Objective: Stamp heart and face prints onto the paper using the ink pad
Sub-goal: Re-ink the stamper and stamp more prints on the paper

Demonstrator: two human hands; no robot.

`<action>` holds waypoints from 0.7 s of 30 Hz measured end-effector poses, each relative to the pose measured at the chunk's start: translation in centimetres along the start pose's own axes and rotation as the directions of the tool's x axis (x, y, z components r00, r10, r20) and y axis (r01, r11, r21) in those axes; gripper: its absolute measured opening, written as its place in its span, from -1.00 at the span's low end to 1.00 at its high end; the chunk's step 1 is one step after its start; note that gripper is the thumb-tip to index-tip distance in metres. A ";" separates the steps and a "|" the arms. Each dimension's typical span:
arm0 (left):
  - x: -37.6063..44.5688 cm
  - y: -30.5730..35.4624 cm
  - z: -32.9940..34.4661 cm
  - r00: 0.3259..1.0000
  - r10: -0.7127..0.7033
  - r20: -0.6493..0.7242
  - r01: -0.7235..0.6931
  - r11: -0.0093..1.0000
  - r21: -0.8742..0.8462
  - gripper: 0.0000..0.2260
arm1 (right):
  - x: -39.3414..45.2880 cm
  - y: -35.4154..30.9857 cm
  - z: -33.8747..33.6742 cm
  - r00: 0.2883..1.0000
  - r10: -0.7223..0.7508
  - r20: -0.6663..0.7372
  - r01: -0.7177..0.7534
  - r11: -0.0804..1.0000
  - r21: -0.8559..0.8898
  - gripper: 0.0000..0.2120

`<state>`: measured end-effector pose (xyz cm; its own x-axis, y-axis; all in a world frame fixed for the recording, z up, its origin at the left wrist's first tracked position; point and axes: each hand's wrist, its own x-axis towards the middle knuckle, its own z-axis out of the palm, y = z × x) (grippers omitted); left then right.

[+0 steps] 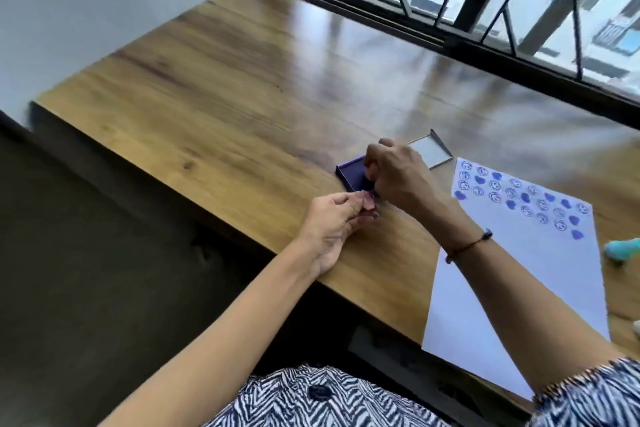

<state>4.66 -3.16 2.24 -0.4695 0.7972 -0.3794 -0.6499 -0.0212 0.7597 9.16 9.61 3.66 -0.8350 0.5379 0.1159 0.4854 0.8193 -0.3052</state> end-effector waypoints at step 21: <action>-0.2 -1.6 4.5 0.982 0.012 0.188 -0.038 0.991 0.131 -0.80 | -2.6 1.8 -3.6 0.925 0.341 -0.165 -0.246 0.872 0.424 -0.87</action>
<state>8.50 -0.52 3.49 -0.3565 0.8963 -0.2636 -0.5477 0.0281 0.8362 13.12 10.38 6.19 -0.5642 0.8102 0.1587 0.5190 0.4976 -0.6950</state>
